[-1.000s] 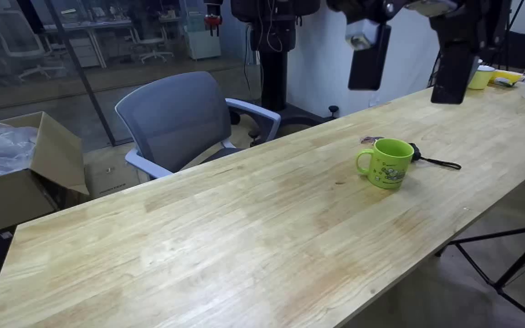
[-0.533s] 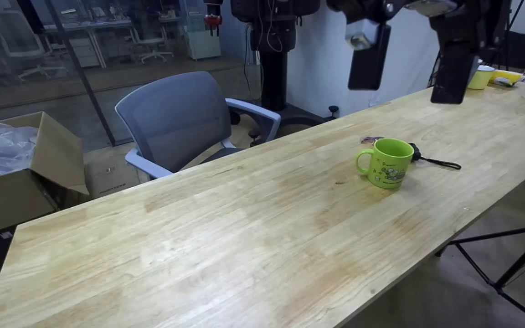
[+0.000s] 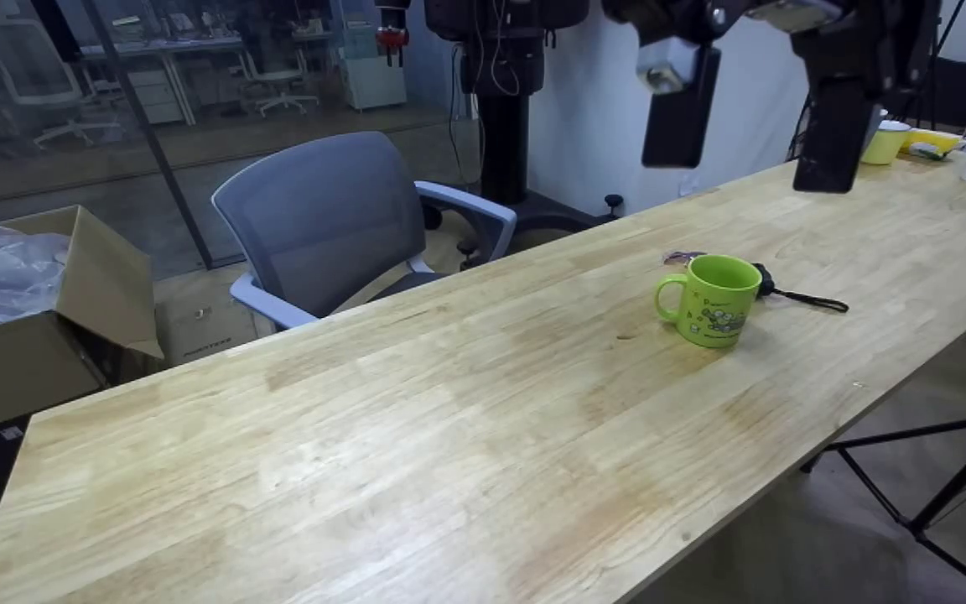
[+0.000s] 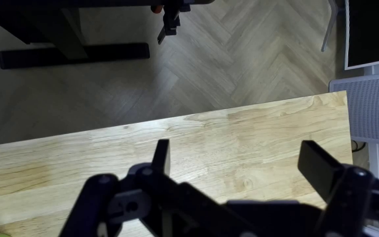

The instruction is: Move the mug to the left

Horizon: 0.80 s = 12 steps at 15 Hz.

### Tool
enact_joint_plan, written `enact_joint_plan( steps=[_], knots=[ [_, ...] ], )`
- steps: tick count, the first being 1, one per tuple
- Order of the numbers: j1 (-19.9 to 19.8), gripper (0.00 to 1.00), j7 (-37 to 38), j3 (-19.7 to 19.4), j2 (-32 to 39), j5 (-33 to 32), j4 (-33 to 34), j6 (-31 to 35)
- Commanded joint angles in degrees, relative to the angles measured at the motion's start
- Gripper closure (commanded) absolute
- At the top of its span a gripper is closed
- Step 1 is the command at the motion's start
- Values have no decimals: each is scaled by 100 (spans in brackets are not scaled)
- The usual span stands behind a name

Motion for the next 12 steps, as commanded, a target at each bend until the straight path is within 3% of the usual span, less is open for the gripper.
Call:
enact_joint_plan(
  steps=[1, 12],
  knots=[
    [-86, 0, 61, 117, 84, -115, -12, 411],
    [-234, 0, 315, 126, 428, -907, -225, 2186]
  ],
)
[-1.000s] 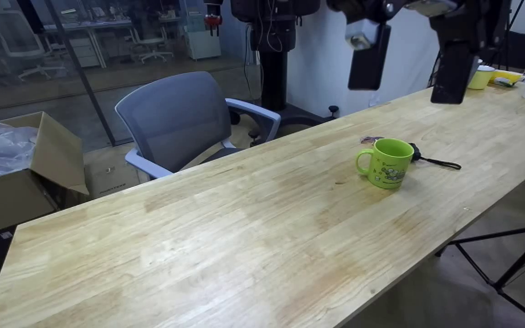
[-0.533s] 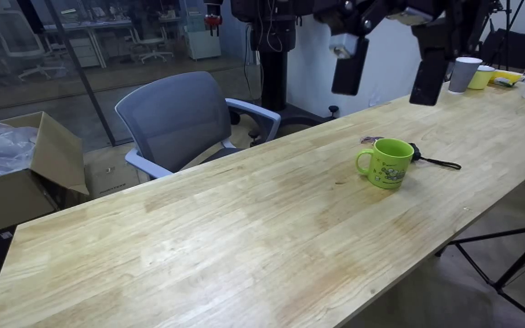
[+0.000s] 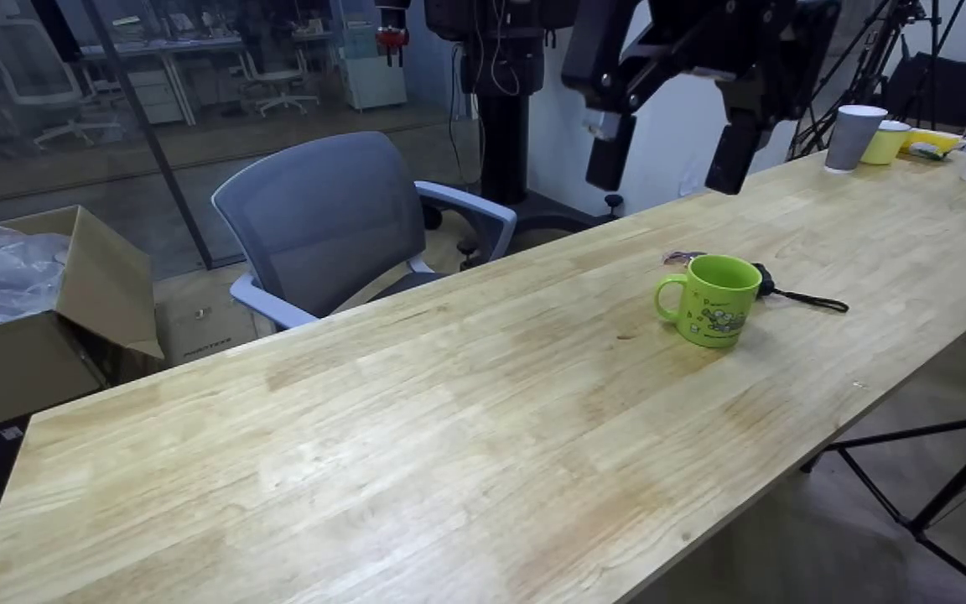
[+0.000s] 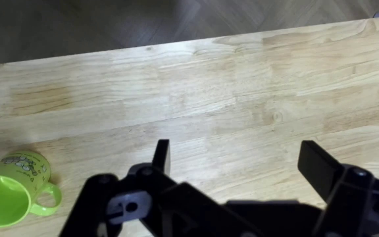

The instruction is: Move the mug to the left

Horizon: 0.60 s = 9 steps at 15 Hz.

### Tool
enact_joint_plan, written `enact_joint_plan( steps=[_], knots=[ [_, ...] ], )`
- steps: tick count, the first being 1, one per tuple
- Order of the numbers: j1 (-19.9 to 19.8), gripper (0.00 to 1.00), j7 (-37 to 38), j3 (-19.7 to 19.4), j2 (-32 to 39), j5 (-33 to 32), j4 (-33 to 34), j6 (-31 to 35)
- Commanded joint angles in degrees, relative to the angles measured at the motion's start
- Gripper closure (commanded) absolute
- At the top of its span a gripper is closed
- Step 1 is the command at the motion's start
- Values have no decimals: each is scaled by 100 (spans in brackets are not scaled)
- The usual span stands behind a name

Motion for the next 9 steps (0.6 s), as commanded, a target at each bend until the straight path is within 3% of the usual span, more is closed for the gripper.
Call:
enact_joint_plan(
  steps=[1, 9],
  knots=[
    [-112, 0, 305, 59, 83, -384, -35, 447],
    [-370, 0, 584, -65, 391, -981, 41, 815]
  ],
)
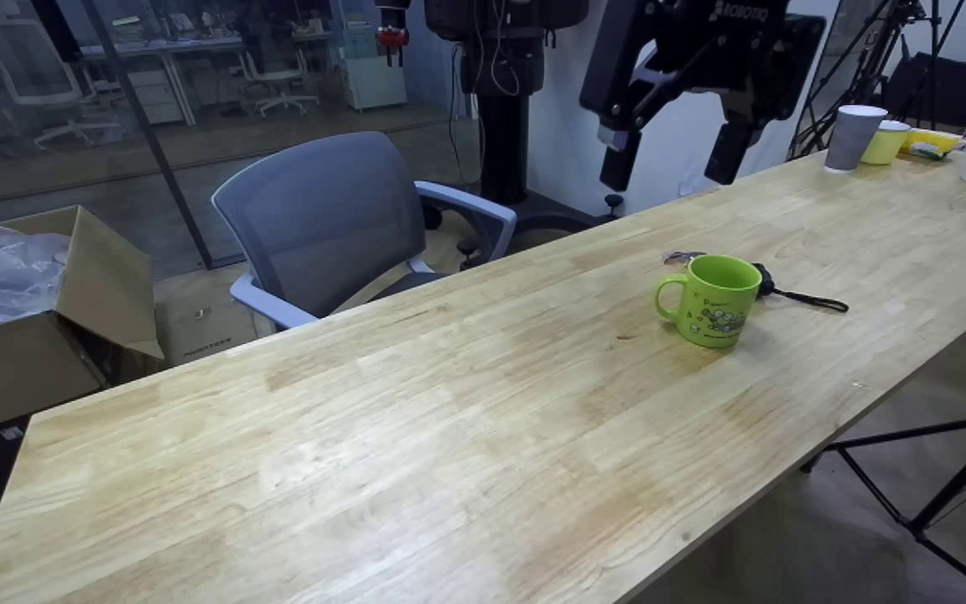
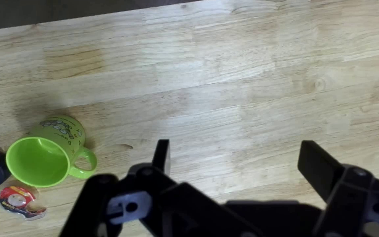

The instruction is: Move the mug to the left

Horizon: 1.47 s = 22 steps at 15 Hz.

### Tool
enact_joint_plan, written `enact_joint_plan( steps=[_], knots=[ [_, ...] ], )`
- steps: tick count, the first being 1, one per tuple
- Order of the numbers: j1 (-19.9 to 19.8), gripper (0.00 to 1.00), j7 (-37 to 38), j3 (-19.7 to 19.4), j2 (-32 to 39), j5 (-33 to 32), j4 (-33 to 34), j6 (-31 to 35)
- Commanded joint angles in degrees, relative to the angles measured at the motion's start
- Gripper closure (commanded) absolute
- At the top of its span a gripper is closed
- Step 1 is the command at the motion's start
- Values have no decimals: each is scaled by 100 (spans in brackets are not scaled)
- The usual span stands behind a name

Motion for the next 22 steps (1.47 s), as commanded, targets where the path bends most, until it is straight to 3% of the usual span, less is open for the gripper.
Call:
enact_joint_plan(
  steps=[1, 14, 22],
  knots=[
    [-153, 0, 297, -76, 183, -260, 121, 66],
    [-645, 0, 213, -645, 805, -216, 530, 7],
    [-885, 0, 121, -931, 1479, -104, 1223, -139]
  ],
)
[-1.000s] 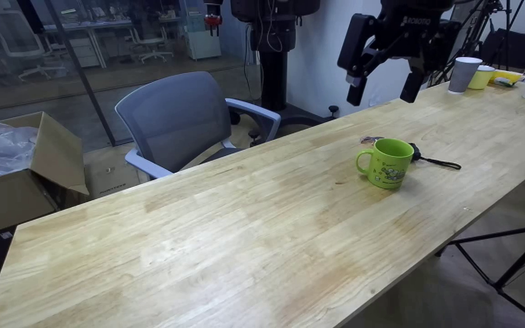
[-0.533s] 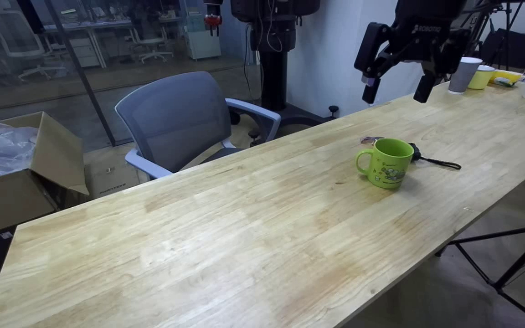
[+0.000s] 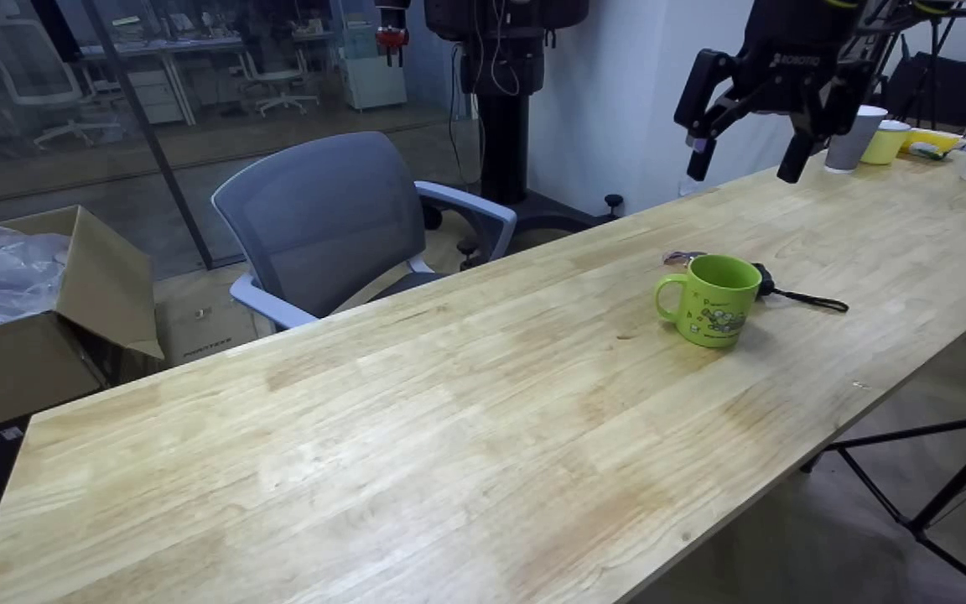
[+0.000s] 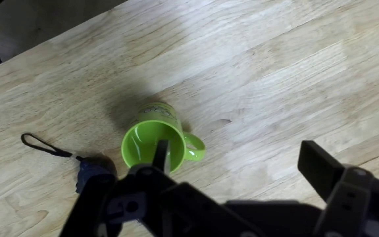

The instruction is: Move the mug to the left

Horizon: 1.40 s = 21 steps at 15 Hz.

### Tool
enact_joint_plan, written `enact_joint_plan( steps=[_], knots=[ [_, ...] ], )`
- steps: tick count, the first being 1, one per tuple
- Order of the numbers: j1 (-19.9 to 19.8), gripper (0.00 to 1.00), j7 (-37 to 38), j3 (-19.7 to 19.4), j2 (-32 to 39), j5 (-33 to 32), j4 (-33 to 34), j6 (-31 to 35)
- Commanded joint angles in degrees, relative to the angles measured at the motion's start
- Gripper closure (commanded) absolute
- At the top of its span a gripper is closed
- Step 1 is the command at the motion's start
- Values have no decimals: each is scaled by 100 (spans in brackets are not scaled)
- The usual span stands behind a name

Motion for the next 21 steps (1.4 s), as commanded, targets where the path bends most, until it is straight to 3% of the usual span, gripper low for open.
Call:
enact_joint_plan(
  steps=[1, 11, 21],
  knots=[
    [-63, 0, 68, -70, 457, 79, 601, -237],
    [-164, 0, 79, -130, 1381, 175, 1835, -654],
    [-159, 0, -4, -126, 1679, 182, 1867, -564]
  ],
)
